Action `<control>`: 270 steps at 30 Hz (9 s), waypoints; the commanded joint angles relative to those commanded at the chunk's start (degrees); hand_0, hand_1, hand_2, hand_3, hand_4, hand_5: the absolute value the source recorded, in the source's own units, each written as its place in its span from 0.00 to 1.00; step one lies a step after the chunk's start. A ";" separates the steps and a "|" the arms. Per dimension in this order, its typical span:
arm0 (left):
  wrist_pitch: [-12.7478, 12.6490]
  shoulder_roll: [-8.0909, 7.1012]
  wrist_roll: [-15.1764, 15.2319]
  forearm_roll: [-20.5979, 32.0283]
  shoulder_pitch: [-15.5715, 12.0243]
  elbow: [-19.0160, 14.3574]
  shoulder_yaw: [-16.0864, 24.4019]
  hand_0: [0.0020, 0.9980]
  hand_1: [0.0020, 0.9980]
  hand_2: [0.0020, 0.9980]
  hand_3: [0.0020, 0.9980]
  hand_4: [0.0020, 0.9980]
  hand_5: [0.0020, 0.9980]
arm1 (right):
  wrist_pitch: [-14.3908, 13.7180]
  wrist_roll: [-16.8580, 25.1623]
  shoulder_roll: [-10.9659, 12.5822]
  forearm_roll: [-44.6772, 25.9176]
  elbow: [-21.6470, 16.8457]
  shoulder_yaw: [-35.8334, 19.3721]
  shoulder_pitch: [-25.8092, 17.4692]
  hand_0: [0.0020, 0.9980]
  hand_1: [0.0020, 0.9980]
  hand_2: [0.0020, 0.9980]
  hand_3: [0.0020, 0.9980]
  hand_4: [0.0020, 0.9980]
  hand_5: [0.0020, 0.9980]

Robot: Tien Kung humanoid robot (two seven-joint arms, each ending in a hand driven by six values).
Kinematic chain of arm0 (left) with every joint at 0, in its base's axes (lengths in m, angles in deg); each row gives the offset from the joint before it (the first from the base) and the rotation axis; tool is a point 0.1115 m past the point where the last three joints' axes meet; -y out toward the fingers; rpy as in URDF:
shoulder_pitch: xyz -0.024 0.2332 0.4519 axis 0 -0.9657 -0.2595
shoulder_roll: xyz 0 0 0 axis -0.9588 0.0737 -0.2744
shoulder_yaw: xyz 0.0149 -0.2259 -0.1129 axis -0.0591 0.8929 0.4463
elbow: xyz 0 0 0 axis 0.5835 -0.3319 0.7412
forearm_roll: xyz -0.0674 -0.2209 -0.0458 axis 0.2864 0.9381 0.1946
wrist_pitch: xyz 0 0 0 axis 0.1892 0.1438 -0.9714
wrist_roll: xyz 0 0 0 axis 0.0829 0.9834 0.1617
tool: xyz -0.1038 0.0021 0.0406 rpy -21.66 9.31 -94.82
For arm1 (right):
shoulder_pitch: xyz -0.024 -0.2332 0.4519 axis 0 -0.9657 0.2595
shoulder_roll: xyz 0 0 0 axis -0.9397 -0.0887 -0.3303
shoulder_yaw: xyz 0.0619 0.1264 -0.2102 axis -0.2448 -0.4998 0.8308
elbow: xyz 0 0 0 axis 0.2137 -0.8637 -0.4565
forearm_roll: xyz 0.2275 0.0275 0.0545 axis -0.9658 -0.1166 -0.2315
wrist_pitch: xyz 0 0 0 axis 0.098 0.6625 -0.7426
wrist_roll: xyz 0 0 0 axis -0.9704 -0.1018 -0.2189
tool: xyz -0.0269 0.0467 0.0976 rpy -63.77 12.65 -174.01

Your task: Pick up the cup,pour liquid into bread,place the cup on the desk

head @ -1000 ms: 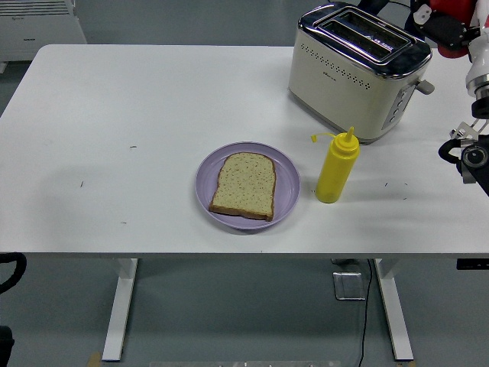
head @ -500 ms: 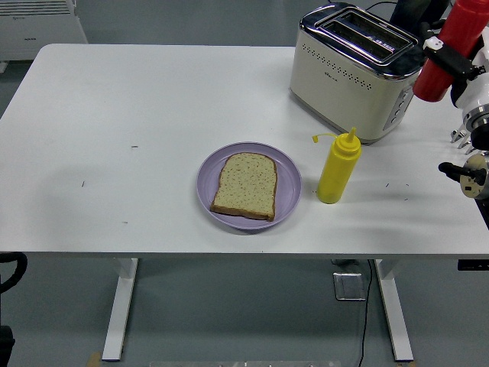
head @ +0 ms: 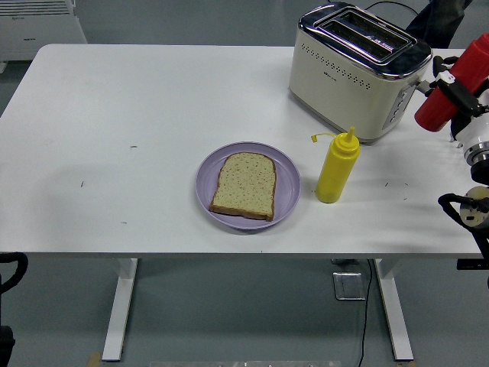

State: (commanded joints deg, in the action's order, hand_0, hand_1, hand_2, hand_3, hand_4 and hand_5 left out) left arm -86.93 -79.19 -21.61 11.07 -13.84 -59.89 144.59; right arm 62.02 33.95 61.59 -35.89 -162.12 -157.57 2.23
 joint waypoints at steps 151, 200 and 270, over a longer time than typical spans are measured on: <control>-0.14 -0.11 0.22 -0.01 0.00 -0.06 -0.37 0.72 0.74 0.73 0.67 0.64 1.00 | -0.49 21.19 -3.96 6.01 16.73 13.78 -6.47 0.69 0.68 0.69 0.85 0.79 0.15; -0.17 -0.30 0.30 -0.07 0.36 -0.09 -0.51 0.72 0.74 0.73 0.67 0.64 1.00 | 5.76 18.00 2.08 12.17 -3.00 2.41 -25.02 0.95 0.91 1.00 1.00 0.84 0.19; -0.15 -0.35 0.37 -0.03 0.37 -0.08 -0.81 0.72 0.74 0.73 0.67 0.64 1.00 | 17.68 9.56 -1.52 -23.75 -4.11 -19.02 -23.16 0.78 0.75 0.77 0.81 0.62 0.40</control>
State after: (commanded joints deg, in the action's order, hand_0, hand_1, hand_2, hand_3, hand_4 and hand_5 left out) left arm -87.08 -79.54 -21.24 11.04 -13.47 -59.97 143.78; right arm 79.70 43.51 60.08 -59.63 -166.23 -176.59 -20.93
